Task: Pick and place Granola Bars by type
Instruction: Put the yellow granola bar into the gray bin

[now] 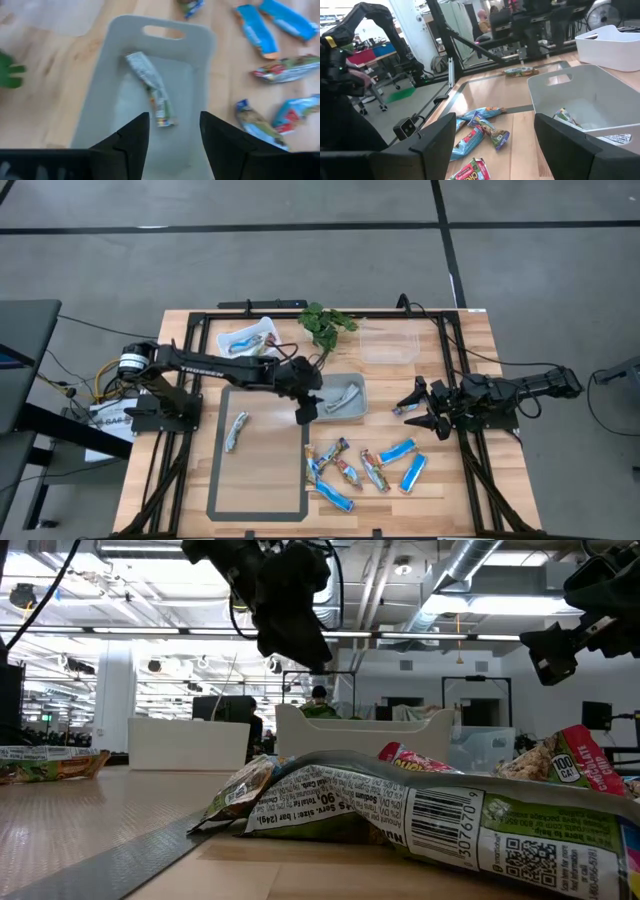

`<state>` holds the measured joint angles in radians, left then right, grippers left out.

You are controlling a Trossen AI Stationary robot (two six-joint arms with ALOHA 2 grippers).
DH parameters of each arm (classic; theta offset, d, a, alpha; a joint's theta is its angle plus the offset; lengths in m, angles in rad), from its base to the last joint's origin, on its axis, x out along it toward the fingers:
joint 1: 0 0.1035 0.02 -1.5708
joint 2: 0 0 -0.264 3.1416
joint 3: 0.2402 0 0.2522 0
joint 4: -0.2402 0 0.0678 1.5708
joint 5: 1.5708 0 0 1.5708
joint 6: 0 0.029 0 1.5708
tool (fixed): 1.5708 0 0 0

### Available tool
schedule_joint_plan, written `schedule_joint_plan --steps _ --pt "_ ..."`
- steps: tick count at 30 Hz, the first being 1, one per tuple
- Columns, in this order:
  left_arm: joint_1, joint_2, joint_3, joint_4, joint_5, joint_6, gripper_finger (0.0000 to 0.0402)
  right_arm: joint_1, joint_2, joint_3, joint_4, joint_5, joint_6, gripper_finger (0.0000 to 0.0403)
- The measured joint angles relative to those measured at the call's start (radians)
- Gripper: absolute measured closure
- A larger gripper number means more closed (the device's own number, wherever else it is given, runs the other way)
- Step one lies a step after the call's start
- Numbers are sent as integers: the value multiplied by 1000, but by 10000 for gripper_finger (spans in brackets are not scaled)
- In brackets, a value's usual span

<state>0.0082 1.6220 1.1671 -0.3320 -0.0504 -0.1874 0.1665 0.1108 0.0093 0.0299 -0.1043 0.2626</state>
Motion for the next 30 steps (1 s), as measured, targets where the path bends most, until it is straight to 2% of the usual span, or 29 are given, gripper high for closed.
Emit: schedule_joint_plan --steps 6,14,30 --pt "-59 0 0 52 32 -4 232 0 0 0 0 0 0 138" --pt "-134 -1 0 63 42 -128 232 0 0 0 0 0 0 138" --pt "-342 -1 0 47 287 -741 232 0 0 0 0 0 0 138"
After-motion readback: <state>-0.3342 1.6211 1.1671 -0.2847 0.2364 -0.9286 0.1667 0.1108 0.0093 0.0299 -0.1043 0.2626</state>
